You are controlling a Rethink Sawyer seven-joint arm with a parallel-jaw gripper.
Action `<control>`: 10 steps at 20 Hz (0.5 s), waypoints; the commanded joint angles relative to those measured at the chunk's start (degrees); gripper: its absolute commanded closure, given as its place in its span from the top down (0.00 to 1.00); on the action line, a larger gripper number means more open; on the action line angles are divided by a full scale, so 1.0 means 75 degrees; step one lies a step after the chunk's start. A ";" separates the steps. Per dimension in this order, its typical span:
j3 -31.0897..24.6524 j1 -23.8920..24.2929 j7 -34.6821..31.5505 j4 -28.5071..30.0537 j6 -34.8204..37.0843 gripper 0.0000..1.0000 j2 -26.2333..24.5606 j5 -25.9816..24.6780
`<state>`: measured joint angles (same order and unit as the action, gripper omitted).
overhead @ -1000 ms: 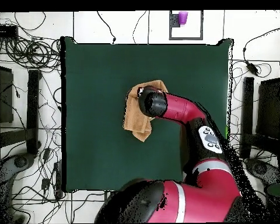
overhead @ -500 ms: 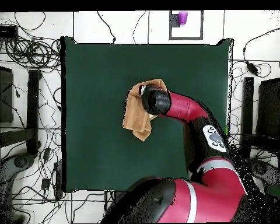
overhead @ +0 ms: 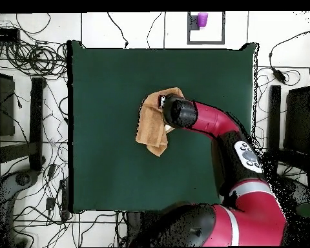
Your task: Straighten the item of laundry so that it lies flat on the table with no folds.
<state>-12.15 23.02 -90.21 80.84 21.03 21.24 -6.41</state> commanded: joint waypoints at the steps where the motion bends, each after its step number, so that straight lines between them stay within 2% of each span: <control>1: -0.0665 0.0131 0.0557 0.0886 0.1519 1.00 0.0958 -0.0367; 3: -0.0688 0.0184 0.0535 0.1168 0.1842 1.00 0.1453 -0.0330; 6: -0.0844 0.0313 0.0534 0.1488 0.2094 1.00 0.1856 -0.0252; 10: -0.0754 0.0204 0.0285 0.1442 0.1604 1.00 0.1564 -0.0485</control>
<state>-12.14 25.93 -90.21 85.16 29.15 32.33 -7.46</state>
